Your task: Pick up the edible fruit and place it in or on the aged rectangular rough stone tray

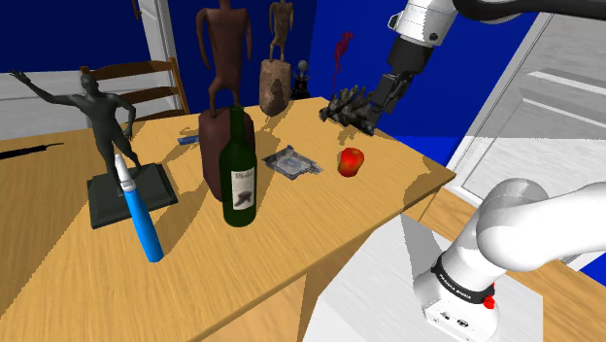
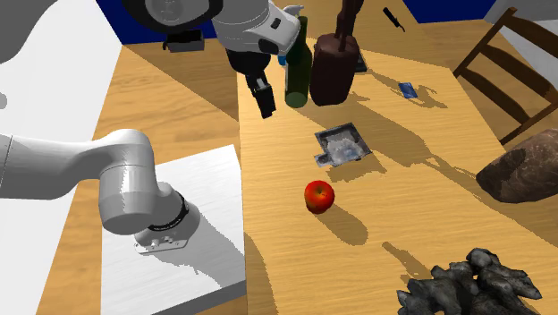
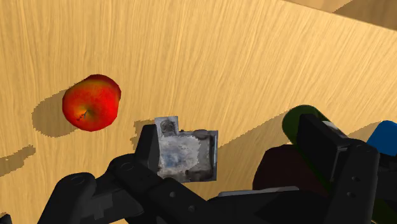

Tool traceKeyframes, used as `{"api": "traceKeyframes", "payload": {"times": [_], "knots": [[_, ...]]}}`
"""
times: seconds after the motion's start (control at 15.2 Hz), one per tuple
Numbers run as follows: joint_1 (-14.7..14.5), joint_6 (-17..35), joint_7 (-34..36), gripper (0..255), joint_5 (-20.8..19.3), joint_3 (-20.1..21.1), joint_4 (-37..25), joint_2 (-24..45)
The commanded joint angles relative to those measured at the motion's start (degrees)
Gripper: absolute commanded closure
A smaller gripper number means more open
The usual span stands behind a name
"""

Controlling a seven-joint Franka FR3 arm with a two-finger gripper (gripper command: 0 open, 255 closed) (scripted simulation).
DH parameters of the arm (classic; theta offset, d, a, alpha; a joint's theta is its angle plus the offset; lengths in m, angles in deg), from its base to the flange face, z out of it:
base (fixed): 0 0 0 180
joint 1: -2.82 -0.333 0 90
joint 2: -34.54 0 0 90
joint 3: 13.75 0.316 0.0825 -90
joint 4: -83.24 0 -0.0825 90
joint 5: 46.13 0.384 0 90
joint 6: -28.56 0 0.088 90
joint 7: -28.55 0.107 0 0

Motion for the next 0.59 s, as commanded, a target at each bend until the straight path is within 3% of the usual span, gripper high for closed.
{"api": "traceKeyframes", "payload": {"times": [0.0, 0.53], "knots": [[0.00, 0.00, 0.00, 0, 0.00, 0.00, 0.00, 0.00], [3.68, 12.65, -3.00, 0, -0.90, -5.65, 4.12, 9.08]]}}
